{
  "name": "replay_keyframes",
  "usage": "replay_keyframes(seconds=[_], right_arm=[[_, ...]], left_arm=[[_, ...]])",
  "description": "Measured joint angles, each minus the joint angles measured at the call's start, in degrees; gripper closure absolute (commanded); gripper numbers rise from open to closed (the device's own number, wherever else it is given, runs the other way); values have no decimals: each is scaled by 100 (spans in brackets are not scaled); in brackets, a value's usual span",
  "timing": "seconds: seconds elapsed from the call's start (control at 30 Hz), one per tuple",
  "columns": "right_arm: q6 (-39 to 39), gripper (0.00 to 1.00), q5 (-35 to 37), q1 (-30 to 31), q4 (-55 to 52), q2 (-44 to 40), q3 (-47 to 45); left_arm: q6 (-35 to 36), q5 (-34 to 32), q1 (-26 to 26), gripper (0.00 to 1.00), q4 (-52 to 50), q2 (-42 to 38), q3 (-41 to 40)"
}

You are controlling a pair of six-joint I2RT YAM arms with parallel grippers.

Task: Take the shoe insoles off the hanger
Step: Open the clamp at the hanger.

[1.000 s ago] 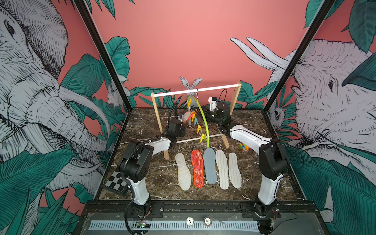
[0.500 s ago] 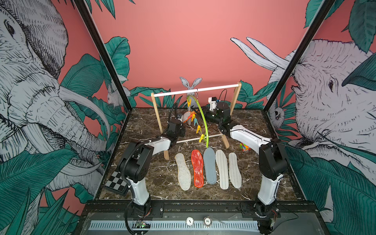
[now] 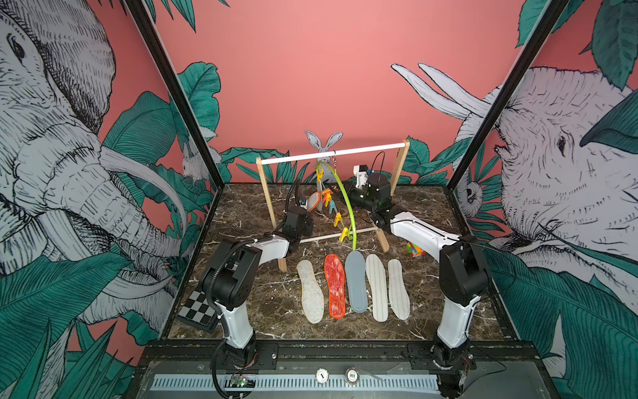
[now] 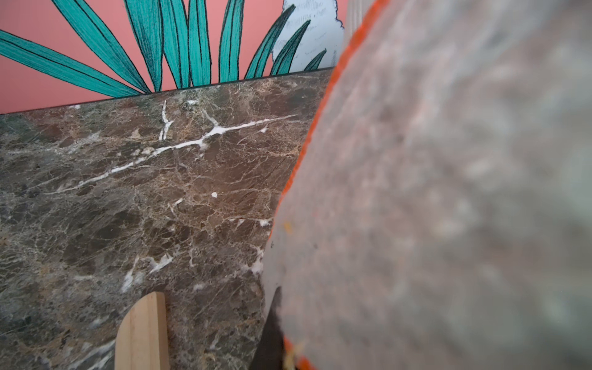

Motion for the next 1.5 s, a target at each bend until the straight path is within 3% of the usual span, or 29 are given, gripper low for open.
replay_keyframes(seconds=[0.1,0.43,0.73,1.5], right_arm=[[33,69,-9,0,0,0,0],[81,44,-17,0,26,0,0],[24,29,101,-33,20,-11,-186],[-120,27,85,-369,173,-592,-1373]], left_arm=[[-39,-9,7,100,46,0,-33],[-105,-2,9,100,109,0,-81],[-105,177,11,100,120,0,-85],[-267,1314,20,100,-170,-931,-411]])
